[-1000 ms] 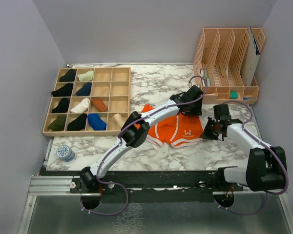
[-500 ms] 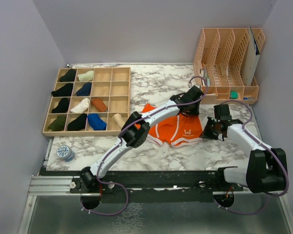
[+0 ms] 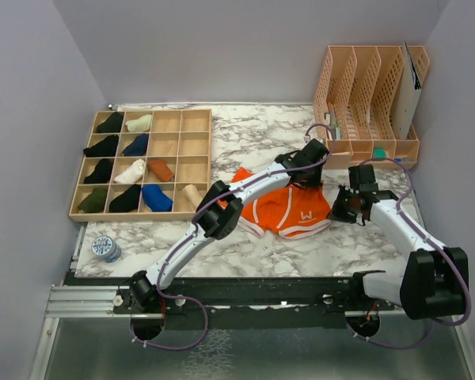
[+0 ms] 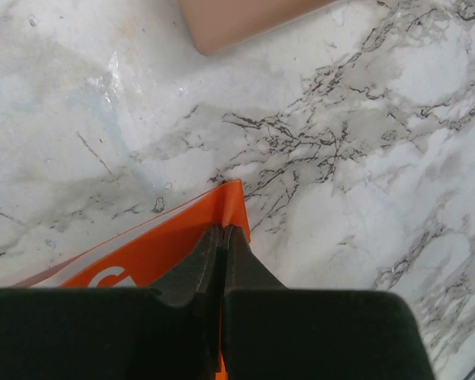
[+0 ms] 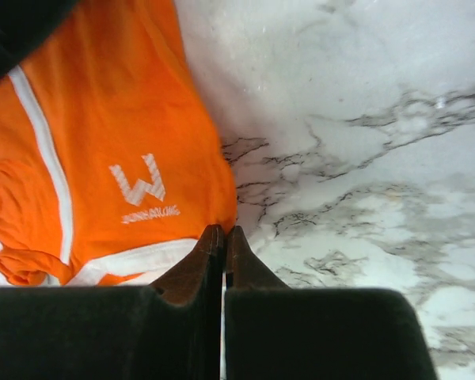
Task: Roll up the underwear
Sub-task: Fold the underwear at the center of the board.
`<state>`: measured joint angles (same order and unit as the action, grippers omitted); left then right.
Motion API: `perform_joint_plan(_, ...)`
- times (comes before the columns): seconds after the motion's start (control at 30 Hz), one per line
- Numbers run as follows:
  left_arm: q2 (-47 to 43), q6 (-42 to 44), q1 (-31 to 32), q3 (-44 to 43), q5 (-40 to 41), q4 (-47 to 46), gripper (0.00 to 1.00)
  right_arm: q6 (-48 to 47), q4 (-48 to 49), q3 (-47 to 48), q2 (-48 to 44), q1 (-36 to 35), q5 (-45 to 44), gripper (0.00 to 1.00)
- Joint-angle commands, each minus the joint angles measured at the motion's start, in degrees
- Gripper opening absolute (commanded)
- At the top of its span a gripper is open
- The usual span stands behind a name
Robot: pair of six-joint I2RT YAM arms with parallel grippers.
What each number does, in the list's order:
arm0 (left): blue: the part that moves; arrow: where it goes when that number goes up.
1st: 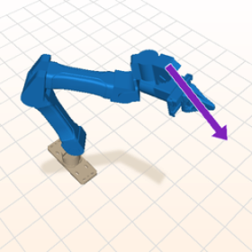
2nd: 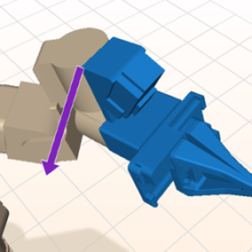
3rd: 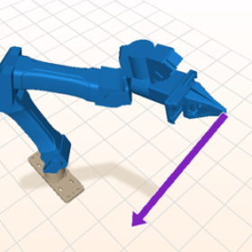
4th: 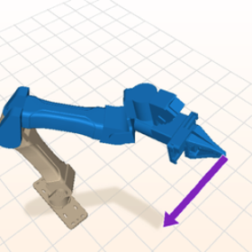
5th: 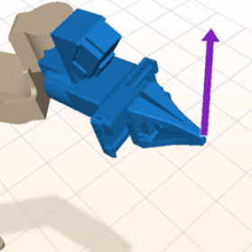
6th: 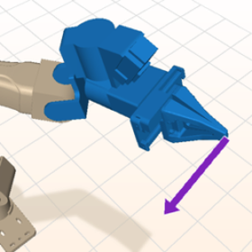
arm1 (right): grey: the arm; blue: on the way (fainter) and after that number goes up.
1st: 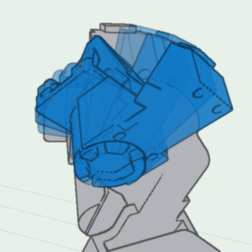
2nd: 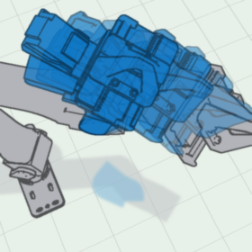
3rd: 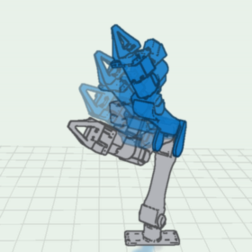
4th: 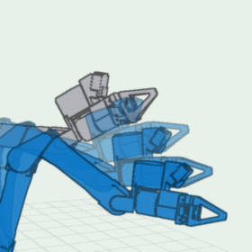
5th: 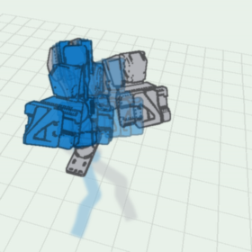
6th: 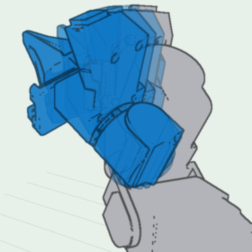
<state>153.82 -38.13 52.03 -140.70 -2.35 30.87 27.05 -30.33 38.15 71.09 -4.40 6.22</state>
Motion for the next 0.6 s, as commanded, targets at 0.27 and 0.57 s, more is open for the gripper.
perform_joint_plan(0.27,-8.01,-8.43,-0.52,3.89,-14.16,-8.55,0.0,-1.18,-15.26,12.93,-8.01,-0.01,-17.43,0.0)
perform_joint_plan(0.57,-10.07,-17.97,-0.48,9.39,-22.02,-24.95,0.0,-3.8,-19.26,14.69,-11.09,0.71,-15.27,0.0)
